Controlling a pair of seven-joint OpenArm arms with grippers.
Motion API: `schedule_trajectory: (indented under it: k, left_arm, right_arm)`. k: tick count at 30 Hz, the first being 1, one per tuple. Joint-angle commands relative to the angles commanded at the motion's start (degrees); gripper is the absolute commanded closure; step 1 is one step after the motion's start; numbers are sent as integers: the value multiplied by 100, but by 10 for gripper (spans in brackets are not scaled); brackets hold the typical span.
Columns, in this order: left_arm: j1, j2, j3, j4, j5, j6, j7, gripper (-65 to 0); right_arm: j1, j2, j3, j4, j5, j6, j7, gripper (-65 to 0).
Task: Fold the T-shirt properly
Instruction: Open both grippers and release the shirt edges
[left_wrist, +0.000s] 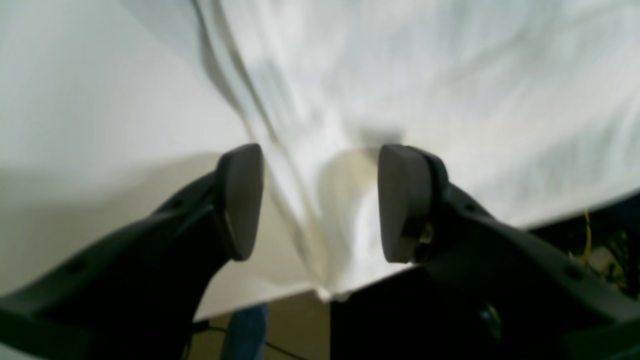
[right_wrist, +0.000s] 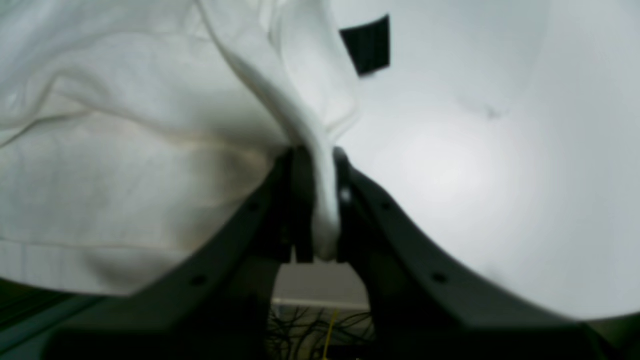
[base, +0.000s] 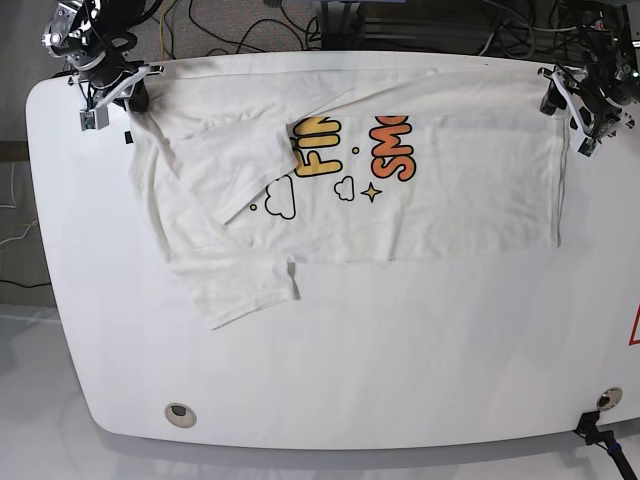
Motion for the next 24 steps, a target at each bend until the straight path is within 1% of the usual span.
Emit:
schedule_trajectory:
  k: [4, 6, 8, 11, 12, 16, 24]
  left_arm:
    - [-264, 0, 0, 229, 0, 0, 378, -344]
    - [-413, 0, 0, 229, 0, 0, 484, -344]
    - [-501, 0, 0, 229, 0, 0, 484, -344]
    - [-589, 0, 0, 229, 0, 0, 484, -344]
    - [-624, 0, 0, 229, 0, 0, 484, -344]
    - [-703, 9, 0, 229, 0, 9, 466, -344]
    - [-747, 44, 9, 229, 0, 9, 466, -344]
  right_arm:
    - [0, 9, 26, 202, -9, -18, 0, -8]
    - [-35, 9, 26, 448, -26, -26, -18, -111]
    - [-70, 0, 26, 686, -26, -9, -149, -186]
    - [-167, -9, 26, 1011, 0, -9, -237, -239]
    - [-185, -9, 26, 1090, 0, -9, -237, -249]
    - [-202, -35, 18, 1398, 9, 0, -246, -251]
    - [114, -18, -18, 1670, 9, 0, -281, -251]
